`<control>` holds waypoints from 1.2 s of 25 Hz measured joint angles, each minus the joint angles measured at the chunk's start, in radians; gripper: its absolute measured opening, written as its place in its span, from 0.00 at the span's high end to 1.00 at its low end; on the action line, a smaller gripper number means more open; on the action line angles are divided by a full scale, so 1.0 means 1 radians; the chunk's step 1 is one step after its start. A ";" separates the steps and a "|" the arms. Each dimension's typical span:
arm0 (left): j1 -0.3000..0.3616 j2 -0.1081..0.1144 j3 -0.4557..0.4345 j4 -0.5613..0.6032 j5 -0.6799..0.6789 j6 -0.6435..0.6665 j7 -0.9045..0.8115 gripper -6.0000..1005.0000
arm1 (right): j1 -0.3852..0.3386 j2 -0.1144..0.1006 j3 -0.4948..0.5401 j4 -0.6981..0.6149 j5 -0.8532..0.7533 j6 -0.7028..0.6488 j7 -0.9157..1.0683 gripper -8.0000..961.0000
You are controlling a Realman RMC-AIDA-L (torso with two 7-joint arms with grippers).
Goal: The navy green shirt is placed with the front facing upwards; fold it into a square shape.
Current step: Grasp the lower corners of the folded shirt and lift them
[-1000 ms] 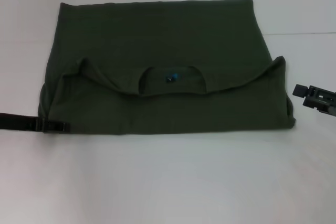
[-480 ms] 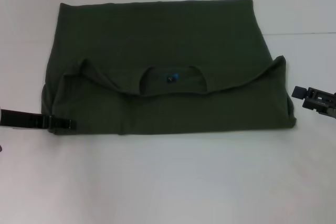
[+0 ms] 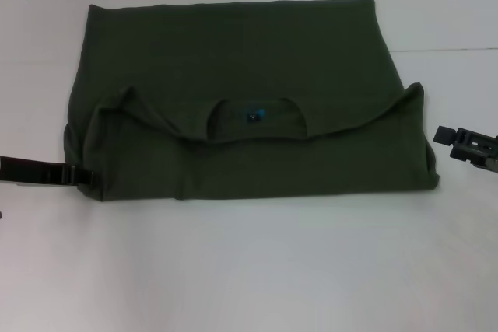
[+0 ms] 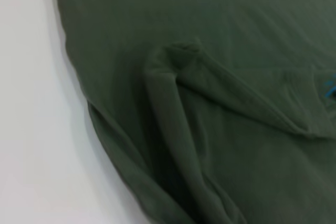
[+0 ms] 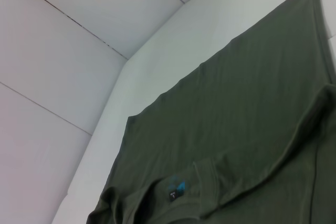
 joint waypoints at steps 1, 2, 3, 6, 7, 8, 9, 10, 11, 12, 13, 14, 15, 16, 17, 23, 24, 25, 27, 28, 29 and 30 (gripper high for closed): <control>-0.002 0.000 0.000 -0.001 0.000 0.000 0.000 0.65 | 0.001 0.000 0.000 -0.001 0.000 0.000 0.000 0.10; -0.003 0.000 0.000 -0.001 0.000 0.000 0.000 0.70 | 0.001 0.000 0.000 -0.001 0.000 0.000 0.000 0.10; -0.005 0.000 0.000 -0.002 0.001 0.000 0.000 0.75 | 0.002 0.000 0.000 -0.001 0.000 0.000 0.000 0.10; -0.007 0.000 0.001 -0.003 0.004 -0.001 0.000 0.79 | 0.003 0.000 0.000 -0.002 0.000 0.001 0.003 0.10; -0.007 0.000 0.001 -0.003 0.004 -0.001 0.000 0.80 | 0.004 0.000 0.000 -0.003 0.000 0.001 0.004 0.10; -0.008 0.001 0.001 -0.003 0.005 -0.001 0.000 0.82 | 0.005 0.000 0.000 -0.004 0.000 0.001 0.005 0.10; -0.008 0.001 0.001 -0.003 0.005 -0.001 0.000 0.83 | 0.005 0.000 0.000 -0.004 0.000 0.001 0.006 0.10; -0.008 0.001 0.001 -0.003 0.005 -0.001 0.000 0.84 | 0.006 0.000 0.000 -0.004 0.000 0.001 0.006 0.10; -0.008 0.002 0.001 -0.003 0.005 -0.001 0.000 0.85 | 0.006 0.000 0.000 -0.005 0.000 0.001 0.007 0.10; -0.008 0.002 0.001 -0.003 0.005 -0.002 0.000 0.87 | 0.007 0.000 0.000 -0.005 0.000 0.001 0.007 0.10; -0.008 0.002 0.001 -0.003 0.005 -0.002 0.000 0.88 | 0.008 0.000 0.000 -0.005 0.000 -0.001 0.008 0.10; -0.008 0.002 0.001 -0.003 0.004 -0.003 0.000 0.89 | 0.010 -0.001 0.000 -0.005 0.000 -0.004 0.012 0.10; -0.008 0.002 0.000 -0.003 0.002 -0.003 0.000 0.89 | 0.014 -0.005 -0.002 -0.006 0.000 -0.010 0.022 0.10; -0.008 0.002 -0.002 -0.003 0.001 -0.003 0.000 0.89 | 0.017 -0.010 -0.010 -0.010 0.000 -0.018 0.038 0.10; -0.008 0.002 -0.003 -0.003 0.000 -0.003 0.000 0.89 | 0.023 -0.018 -0.023 -0.022 0.001 -0.027 0.062 0.10; -0.011 0.005 -0.010 -0.002 -0.001 0.002 0.000 0.89 | 0.068 -0.094 -0.206 -0.218 -0.062 -0.112 0.398 0.10; -0.012 0.005 -0.010 -0.002 -0.002 0.003 -0.001 0.89 | 0.079 -0.105 -0.225 -0.243 -0.094 -0.119 0.450 0.11; -0.012 0.005 -0.010 -0.002 -0.002 0.004 -0.004 0.89 | 0.096 -0.118 -0.246 -0.276 -0.150 -0.127 0.518 0.11; -0.013 0.005 -0.010 -0.002 -0.003 0.006 -0.008 0.89 | 0.133 -0.134 -0.261 -0.310 -0.251 -0.141 0.596 0.11; -0.013 0.005 -0.010 -0.002 -0.003 0.007 -0.009 0.89 | 0.155 -0.138 -0.260 -0.318 -0.302 -0.146 0.622 0.11; -0.013 0.005 -0.010 -0.002 -0.003 0.008 -0.009 0.89 | 0.173 -0.140 -0.258 -0.322 -0.346 -0.148 0.638 0.11; -0.013 0.005 -0.010 -0.002 -0.003 0.008 -0.010 0.89 | 0.196 -0.139 -0.257 -0.324 -0.398 -0.152 0.655 0.11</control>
